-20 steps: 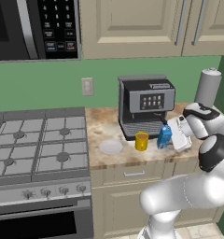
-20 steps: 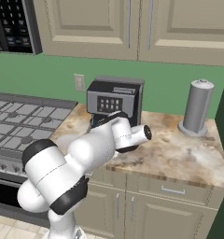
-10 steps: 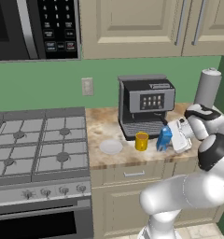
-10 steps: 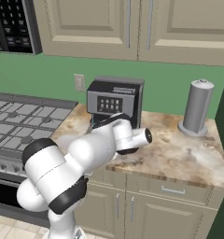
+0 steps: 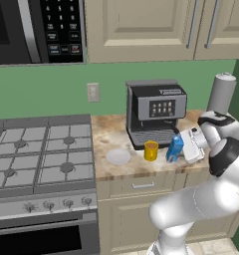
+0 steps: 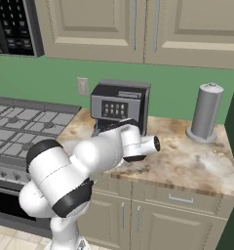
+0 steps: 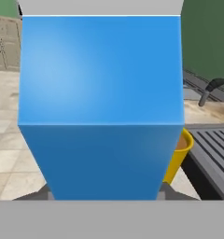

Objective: Take a sugar cube from the saucer and place it inside the coffee. Then, grab milk from the fridge and place it next to the coffee on the counter to sweeten the coffee.

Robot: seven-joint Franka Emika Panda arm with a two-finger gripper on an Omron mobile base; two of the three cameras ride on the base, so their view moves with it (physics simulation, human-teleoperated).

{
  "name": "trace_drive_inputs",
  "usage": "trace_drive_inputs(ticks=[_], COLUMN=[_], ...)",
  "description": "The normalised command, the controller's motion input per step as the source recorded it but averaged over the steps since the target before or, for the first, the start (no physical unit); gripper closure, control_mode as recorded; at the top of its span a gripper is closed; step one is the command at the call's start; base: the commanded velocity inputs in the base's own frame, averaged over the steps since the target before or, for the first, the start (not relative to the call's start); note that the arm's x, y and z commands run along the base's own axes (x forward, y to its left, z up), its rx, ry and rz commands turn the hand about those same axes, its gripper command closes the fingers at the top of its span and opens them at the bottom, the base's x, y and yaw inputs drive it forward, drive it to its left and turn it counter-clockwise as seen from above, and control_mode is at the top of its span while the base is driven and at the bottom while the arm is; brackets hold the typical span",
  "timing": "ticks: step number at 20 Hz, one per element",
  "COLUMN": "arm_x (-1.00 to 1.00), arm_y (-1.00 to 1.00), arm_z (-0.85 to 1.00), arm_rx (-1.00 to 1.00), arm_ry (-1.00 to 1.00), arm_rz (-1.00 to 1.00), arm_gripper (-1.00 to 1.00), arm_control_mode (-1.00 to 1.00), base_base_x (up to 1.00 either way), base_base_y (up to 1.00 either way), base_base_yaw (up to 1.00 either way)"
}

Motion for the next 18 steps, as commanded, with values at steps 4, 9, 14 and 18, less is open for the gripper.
trace_drive_inputs(ticks=[4, 9, 14, 18], arm_x=[0.03, 0.0, 0.12, 0.27], arm_y=[0.0, 0.0, 0.0, 0.0], arm_z=[-0.13, -0.05, 0.0, 0.0], arm_rx=[-0.08, -0.04, 0.0, 0.0], arm_ry=[-0.08, -0.05, 0.0, 0.0], arm_rz=[0.0, 0.0, -0.01, -0.05], arm_gripper=[1.0, 1.0, -1.0, -1.0], arm_control_mode=[-1.0, -1.0, -1.0, -1.0], base_base_x=[0.0, 0.0, 0.0, 0.0], base_base_y=[0.0, 0.0, 0.0, 0.0], base_base_yaw=[0.0, 0.0, 0.0, 0.0])
